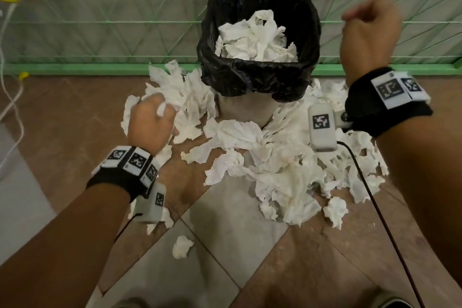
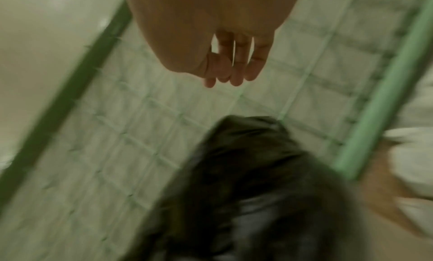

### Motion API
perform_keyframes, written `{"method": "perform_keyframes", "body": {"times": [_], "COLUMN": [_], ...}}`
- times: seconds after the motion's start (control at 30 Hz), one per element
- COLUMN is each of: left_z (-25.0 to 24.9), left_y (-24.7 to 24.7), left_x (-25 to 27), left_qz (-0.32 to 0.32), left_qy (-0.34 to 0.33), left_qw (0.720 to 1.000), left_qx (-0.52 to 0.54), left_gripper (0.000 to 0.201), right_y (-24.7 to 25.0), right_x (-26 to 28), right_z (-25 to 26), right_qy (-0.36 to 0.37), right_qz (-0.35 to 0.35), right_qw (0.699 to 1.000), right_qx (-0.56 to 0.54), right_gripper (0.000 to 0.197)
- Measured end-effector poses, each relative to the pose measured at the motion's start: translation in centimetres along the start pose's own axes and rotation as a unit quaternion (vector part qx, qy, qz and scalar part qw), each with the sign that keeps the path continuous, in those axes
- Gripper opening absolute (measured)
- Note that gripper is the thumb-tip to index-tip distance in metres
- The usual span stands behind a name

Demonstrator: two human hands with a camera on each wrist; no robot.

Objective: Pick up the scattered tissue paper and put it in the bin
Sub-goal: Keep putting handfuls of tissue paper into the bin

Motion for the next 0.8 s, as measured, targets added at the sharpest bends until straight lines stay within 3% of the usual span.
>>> {"method": "perform_keyframes", "body": {"times": [0.03, 0.1, 0.17, 0.23, 0.3, 0.37, 0.43, 0.53, 0.6, 0.7, 0.8], "left_z": [-1.1, -4.2, -7.8, -11.9, -15.9, -18.1, -20.3, -22.4, -22.5, -20.5, -13.3], "left_y": [0.7, 2.1, 3.2, 4.1, 3.8, 2.7, 1.4, -2.1, -3.8, -1.8, 1.5], "left_x": [-0.7, -2.1, -3.8, -5.9, -8.3, -10.5, -10.9, -10.0, -9.7, -10.7, -10.7], "left_qz": [-0.025, -0.065, -0.088, -0.095, -0.069, -0.024, 0.019, 0.116, 0.146, 0.026, -0.157], "left_qy": [-0.011, -0.035, -0.065, -0.099, -0.133, -0.133, -0.170, -0.167, -0.160, -0.164, -0.041], "left_qw": [1.000, 0.996, 0.990, 0.986, 0.989, 0.991, 0.984, 0.965, 0.962, 0.970, 0.948], "left_qx": [0.004, 0.044, 0.089, 0.096, 0.016, -0.014, 0.052, 0.164, 0.169, 0.179, 0.274], "left_gripper": [0.014, 0.005, 0.018, 0.021, 0.033, 0.039, 0.029, 0.025, 0.029, 0.031, 0.021], "right_y": [0.0, -0.9, -1.9, -1.9, -1.8, -2.0, -1.8, -1.0, -0.3, 0.5, 1.8], "right_x": [-0.2, 0.8, 4.3, 8.2, 11.2, 12.1, 11.2, 8.3, 5.6, 2.0, -0.3], "right_z": [-3.0, -9.2, -14.4, -18.1, -20.2, -20.7, -20.1, -18.3, -16.2, -12.5, -7.9], "right_qy": [-0.041, -0.121, -0.169, -0.180, -0.178, -0.132, -0.090, -0.085, -0.077, -0.058, -0.038], "right_qz": [0.014, 0.116, 0.263, 0.357, 0.392, 0.399, 0.389, 0.382, 0.366, 0.350, 0.309], "right_qw": [0.998, 0.970, 0.899, 0.829, 0.806, 0.812, 0.824, 0.838, 0.847, 0.868, 0.900], "right_qx": [0.048, 0.178, 0.307, 0.391, 0.407, 0.405, 0.401, 0.380, 0.377, 0.347, 0.305], "right_gripper": [0.021, 0.023, 0.041, 0.054, 0.053, 0.032, 0.016, 0.034, 0.034, 0.032, 0.049]}}
Point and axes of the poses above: each hand's wrist, its own x-axis away from the middle knuckle, its own y-axis out of the back of the hand, z = x × y, the point moved 9 cm from there along -x, towards the middle knuckle, and after that the axes turned 2 degrees about -z, right-handed, at the moved point
